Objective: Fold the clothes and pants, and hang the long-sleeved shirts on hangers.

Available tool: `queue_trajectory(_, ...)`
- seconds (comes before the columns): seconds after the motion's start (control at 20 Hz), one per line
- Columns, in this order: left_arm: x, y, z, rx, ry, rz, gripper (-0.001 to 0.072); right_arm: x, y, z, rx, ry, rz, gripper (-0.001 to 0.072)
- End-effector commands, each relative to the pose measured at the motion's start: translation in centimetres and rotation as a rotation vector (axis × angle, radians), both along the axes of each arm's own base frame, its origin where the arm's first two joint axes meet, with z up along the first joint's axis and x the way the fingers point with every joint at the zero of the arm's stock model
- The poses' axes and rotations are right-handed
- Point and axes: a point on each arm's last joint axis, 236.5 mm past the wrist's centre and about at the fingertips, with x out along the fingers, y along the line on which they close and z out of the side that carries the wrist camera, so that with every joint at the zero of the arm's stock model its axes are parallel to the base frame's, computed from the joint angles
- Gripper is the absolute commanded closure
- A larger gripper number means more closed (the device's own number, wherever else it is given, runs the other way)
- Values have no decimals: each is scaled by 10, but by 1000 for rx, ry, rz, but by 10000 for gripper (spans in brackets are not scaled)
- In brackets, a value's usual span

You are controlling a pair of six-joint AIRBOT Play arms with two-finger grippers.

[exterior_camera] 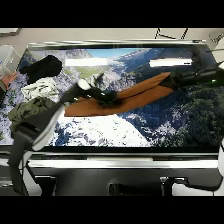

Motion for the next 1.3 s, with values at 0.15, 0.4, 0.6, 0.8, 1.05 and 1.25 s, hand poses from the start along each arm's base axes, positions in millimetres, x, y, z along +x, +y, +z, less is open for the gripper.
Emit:
queue_trajectory(0.15,-37,-155,-16,-348,248,330,684,-56,33,69,10,-65,42,676)
queue_trajectory(0.4,-38,-162,-5,-358,137,234,689,-33,34,49,33,-22,3,676)
queue_trajectory(0.6,35,-21,25,-78,-93,110,690,-1,100,12,151,22,89,676)
queue_trajectory(0.8,83,172,131,185,-323,177,687,22,191,-70,204,147,119,674)
queue_trajectory(1.05,45,286,280,234,-567,286,686,21,285,-181,333,384,53,115)
queue_trajectory(1.25,13,311,338,266,-697,323,685,43,238,-151,378,334,40,98)
